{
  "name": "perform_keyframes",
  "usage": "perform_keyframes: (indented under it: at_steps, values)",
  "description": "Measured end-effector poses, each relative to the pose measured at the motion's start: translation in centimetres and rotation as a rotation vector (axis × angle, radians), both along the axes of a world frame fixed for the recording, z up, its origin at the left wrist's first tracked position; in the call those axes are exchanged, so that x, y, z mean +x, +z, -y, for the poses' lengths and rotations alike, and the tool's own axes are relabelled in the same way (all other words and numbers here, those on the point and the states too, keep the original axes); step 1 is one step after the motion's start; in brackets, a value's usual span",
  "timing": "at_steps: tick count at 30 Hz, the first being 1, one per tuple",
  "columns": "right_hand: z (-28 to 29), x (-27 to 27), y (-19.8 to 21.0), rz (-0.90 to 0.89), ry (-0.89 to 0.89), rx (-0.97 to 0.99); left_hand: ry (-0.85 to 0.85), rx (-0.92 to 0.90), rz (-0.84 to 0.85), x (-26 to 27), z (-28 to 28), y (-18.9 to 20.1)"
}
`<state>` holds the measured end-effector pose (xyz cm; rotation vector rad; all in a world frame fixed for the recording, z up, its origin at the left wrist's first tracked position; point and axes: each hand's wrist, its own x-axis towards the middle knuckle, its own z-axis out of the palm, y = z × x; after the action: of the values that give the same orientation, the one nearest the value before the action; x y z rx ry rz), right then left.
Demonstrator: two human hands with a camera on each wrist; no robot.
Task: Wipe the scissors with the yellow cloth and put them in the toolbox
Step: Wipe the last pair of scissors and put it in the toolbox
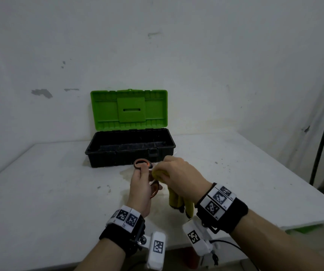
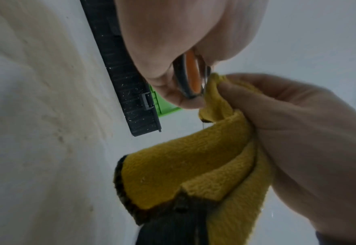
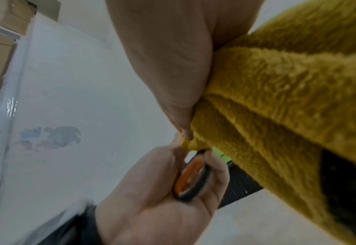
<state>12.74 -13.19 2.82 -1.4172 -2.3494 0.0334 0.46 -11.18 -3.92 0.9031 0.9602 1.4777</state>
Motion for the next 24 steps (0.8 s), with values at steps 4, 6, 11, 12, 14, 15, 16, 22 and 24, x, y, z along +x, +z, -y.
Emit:
perform_keyframes:
  at_steps: [4,6,11,12,14,15,16,22,24]
  values:
    - [0.8,-0.7,-0.3,0.170,0.096,-0.007,-0.025,-0.019,-0.031,0.0,0.0,0.0]
    - [0.7,-0.2,0.0,0.237,0.065,-0.021,-0.026,0.010,-0.078,0.0,0.2,-0.3]
    - [0.8,0.0,0.2,0.245,0.053,-0.010,-0.034,-0.007,-0.052,0.0,0.1,-0.6]
    - [1.0,-0.2,-0.1,0.228,0.078,-0.019,-0.038,-0.019,-0.033,0.1,0.1,-0.5]
    - [1.3,-0.2,-0.5,0.193,0.091,-0.018,-0.035,-0.035,0.006,0.0,0.0,-0.3]
    - [1.2,0.1,-0.6,0.181,0.064,-0.012,-0.024,-0.037,0.031,-0.2,0.0,-0.2]
    - [0.8,0.5,-0.7,0.157,0.017,-0.008,-0.005,-0.032,0.054,-0.4,-0.1,-0.1]
    - [0.4,0.9,-1.1,-0.014,-0.018,0.031,0.003,-0.045,0.094,-0.1,-0.2,0.3]
    - [0.6,0.4,-1.8,-0.037,-0.010,0.024,-0.030,-0.047,0.114,0.2,0.0,0.3]
